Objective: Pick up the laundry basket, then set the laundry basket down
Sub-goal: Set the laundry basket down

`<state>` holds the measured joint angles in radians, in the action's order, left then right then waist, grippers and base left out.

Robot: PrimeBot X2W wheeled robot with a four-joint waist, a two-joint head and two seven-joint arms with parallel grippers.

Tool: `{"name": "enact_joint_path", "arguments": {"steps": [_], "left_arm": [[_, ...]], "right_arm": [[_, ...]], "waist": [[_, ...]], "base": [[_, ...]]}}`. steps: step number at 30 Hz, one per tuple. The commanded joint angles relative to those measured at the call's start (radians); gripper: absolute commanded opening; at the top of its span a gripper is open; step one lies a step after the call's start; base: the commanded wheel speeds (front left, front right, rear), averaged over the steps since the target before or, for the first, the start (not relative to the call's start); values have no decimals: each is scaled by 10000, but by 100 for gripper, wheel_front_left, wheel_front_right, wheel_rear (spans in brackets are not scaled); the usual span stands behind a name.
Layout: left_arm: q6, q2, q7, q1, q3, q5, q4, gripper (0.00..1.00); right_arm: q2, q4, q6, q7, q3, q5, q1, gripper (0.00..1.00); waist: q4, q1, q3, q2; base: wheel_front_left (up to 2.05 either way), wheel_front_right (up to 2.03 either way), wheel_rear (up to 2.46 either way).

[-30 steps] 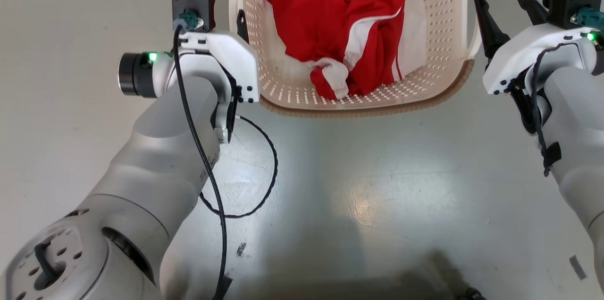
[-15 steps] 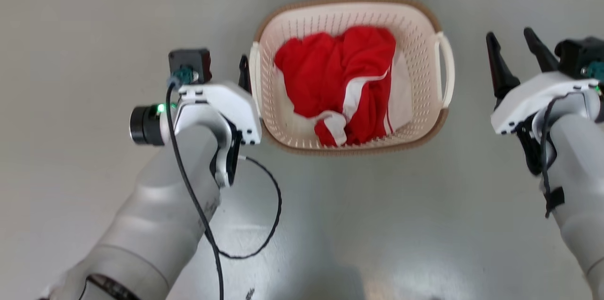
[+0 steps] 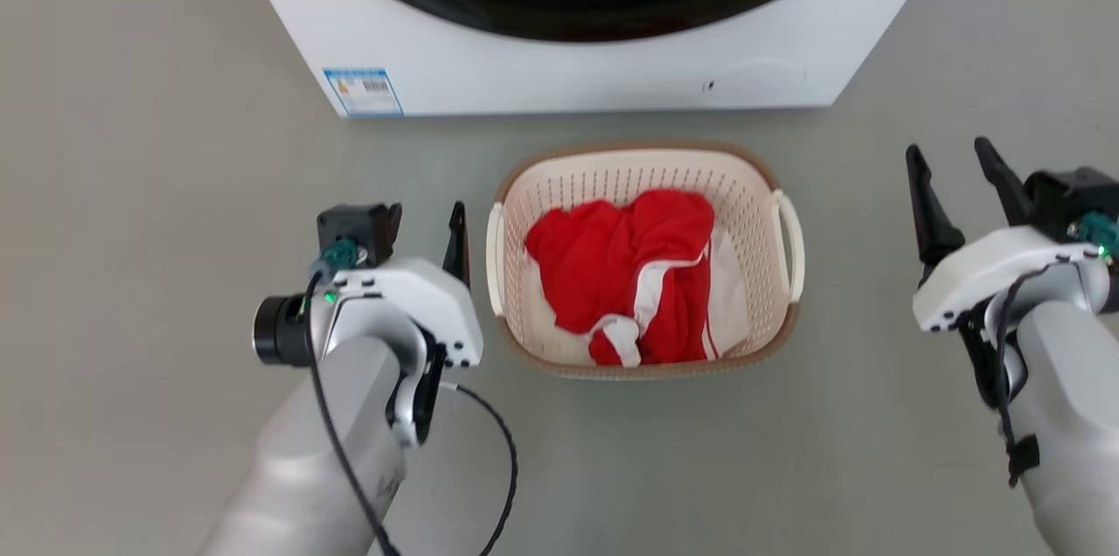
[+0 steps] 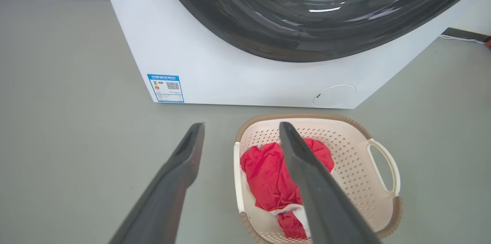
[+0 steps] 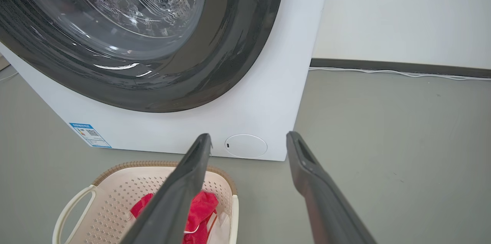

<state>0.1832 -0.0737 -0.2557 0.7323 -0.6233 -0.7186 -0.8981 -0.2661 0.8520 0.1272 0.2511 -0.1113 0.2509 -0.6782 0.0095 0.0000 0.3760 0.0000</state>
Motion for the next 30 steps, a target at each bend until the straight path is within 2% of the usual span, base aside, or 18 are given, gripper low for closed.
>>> {"name": "enact_joint_path", "arguments": {"steps": [1,12,30], "left_arm": [[-123,-311,-60,-318,525,306,385,100],[-472,-623,-60,-2578,2405,1441,1984,100],[-651,-583,-60,-5196,4239,2391,4209,100]], "right_arm": [[46,-415,35,107,-7,-210,457,100],[138,-1762,35,107,481,-825,2247,100],[253,-3405,35,107,1012,-1170,4416,100]], "waist": [[-41,0,-608,0],[-260,0,-2148,0],[-209,0,-3282,0]], "base": [[0,0,0],[0,0,0],[0,0,0]]}}
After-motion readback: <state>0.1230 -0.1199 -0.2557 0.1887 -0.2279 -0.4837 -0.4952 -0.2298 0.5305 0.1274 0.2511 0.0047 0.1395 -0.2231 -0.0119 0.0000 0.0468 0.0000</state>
